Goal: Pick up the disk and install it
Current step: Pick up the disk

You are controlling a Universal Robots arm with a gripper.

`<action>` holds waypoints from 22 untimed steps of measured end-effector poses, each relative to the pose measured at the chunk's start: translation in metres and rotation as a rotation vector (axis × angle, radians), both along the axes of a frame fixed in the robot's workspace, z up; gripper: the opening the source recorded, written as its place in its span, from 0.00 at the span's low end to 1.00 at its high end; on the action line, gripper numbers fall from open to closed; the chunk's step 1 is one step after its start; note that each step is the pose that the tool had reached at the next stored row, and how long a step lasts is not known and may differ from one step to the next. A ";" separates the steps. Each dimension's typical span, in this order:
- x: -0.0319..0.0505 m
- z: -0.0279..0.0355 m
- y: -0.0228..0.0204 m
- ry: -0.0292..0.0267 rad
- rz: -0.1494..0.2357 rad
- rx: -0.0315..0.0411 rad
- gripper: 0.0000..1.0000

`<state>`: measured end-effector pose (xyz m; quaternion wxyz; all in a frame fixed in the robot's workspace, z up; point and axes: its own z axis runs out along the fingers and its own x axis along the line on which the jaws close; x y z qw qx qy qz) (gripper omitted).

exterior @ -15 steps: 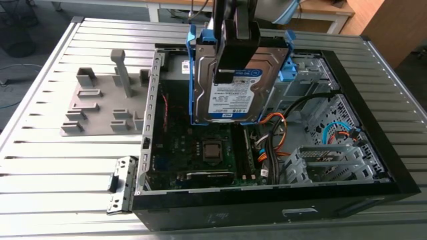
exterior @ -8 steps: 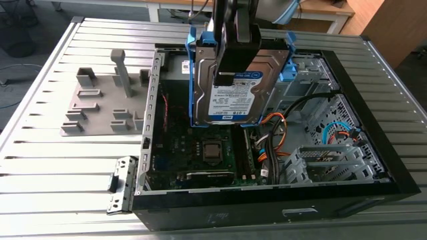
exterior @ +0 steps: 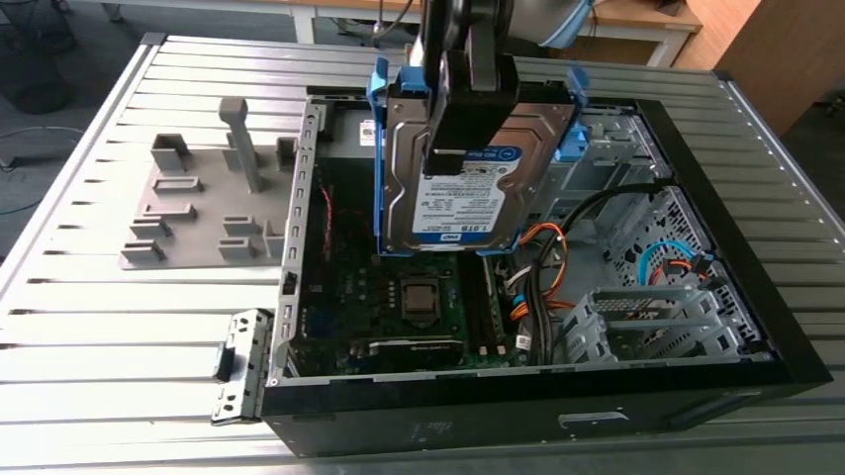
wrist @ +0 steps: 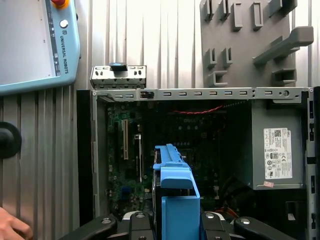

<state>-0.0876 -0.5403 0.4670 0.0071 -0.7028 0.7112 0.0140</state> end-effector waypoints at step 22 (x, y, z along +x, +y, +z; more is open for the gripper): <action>0.0000 -0.0002 -0.0318 0.0001 0.000 -0.0001 0.36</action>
